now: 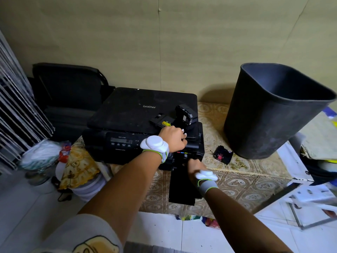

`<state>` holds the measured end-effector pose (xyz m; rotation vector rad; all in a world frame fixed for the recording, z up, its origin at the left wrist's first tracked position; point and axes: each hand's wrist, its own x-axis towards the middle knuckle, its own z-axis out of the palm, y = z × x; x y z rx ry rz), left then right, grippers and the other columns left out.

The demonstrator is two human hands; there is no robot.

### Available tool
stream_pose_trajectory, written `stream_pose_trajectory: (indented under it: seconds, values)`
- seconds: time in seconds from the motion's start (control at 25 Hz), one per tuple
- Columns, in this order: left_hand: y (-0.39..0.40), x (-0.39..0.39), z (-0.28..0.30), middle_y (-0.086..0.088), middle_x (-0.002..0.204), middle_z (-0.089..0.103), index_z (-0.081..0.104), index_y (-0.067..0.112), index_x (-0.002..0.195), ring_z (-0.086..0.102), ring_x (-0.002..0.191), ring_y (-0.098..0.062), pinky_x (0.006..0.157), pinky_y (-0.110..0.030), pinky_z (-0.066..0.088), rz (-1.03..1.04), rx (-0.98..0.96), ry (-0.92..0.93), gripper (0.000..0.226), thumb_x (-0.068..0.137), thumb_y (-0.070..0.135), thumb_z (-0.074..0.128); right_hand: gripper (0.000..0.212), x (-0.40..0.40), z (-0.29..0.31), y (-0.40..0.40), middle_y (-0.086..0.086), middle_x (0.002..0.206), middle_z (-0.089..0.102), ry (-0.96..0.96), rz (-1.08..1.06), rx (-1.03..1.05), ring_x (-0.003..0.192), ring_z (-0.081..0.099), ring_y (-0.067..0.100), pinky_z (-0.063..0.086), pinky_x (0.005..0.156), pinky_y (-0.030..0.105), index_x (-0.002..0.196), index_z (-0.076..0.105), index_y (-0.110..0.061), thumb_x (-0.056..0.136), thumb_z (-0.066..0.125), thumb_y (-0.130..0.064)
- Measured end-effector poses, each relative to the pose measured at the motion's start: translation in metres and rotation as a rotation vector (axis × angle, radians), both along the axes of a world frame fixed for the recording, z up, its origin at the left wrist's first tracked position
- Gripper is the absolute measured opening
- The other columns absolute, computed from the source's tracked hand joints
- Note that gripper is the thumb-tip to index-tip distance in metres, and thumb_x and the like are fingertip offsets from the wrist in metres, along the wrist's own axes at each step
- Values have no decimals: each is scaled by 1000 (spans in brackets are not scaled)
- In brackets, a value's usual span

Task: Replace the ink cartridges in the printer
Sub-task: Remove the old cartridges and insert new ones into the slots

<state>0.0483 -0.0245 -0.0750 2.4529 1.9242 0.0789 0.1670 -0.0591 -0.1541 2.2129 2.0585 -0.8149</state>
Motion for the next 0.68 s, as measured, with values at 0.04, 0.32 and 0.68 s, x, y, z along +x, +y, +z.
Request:
stream_pose_trajectory:
  seconds: [0.04,0.32,0.68]
  values:
    - [0,0,0,-8,121,69,68,17,117,60,116,-30,94,-34,50,3,-2,1,38,92,31,44,35,0,-1,-2,17,122,61,-17,0,-9,111,60,34,43,82,40,115,57,-6,89,44,-26]
    - [-1,0,2,-7,119,69,68,18,117,61,114,-30,92,-33,50,-23,18,-2,36,92,29,44,38,4,2,1,12,121,62,12,-93,-62,109,60,32,39,81,44,116,57,-10,86,49,-32]
    - [3,-4,-5,-4,116,72,71,20,113,63,111,-29,89,-32,50,-65,49,6,36,89,29,45,35,-1,-6,11,13,131,56,-81,-59,-57,118,55,31,42,86,46,122,54,-8,91,38,-13]
